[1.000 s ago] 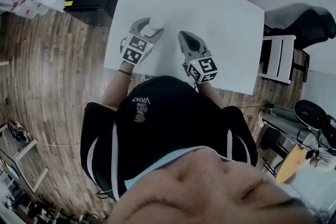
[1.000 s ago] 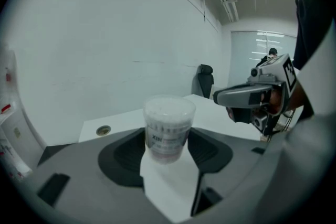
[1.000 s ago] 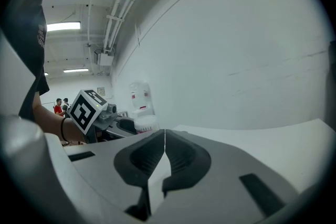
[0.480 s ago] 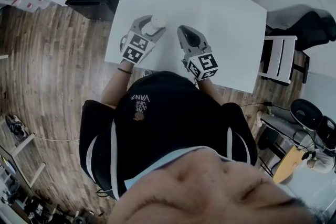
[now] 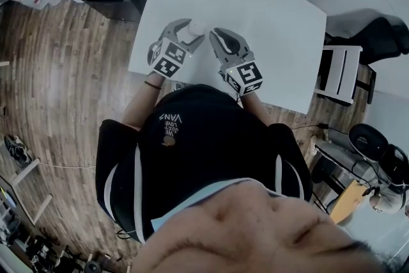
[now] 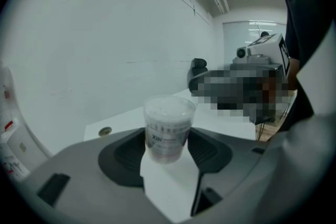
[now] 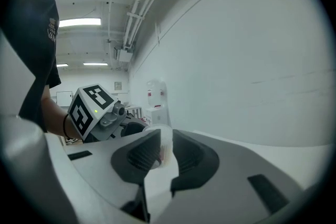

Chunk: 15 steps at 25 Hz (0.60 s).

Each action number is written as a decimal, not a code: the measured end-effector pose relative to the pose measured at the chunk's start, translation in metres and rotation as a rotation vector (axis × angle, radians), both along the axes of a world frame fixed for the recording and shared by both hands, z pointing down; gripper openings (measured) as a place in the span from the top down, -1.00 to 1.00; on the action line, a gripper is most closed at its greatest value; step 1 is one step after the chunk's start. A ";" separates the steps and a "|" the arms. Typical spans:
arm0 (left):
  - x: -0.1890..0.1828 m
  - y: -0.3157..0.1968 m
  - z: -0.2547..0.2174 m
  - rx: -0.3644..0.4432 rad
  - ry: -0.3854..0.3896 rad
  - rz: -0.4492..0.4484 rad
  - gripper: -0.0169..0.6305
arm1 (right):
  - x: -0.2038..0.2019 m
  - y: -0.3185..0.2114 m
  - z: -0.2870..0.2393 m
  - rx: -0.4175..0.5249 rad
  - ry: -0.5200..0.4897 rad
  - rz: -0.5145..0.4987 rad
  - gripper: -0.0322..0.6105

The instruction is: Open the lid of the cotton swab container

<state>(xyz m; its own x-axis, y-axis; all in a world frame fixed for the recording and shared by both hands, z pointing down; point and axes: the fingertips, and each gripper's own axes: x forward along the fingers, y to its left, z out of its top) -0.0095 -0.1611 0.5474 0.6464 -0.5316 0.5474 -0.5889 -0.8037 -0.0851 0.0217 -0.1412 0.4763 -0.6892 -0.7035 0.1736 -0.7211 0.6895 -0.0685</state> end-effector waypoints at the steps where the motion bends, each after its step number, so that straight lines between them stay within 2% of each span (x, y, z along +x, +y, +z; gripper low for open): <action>1: 0.000 0.000 0.001 0.004 -0.006 0.004 0.15 | -0.002 0.000 0.001 -0.006 0.004 -0.006 0.62; 2: 0.000 0.000 0.001 0.008 -0.013 0.008 0.15 | -0.005 0.000 0.003 -0.013 0.009 -0.013 0.47; 6: -0.001 0.002 0.004 0.030 -0.057 0.023 0.15 | -0.012 0.002 0.009 -0.030 0.026 -0.036 0.35; 10: 0.000 0.004 0.008 0.055 -0.107 0.045 0.14 | -0.017 0.001 0.017 -0.059 0.044 -0.054 0.12; 15: 0.002 0.008 0.011 0.065 -0.142 0.061 0.15 | -0.024 0.001 0.021 -0.059 0.088 -0.085 0.02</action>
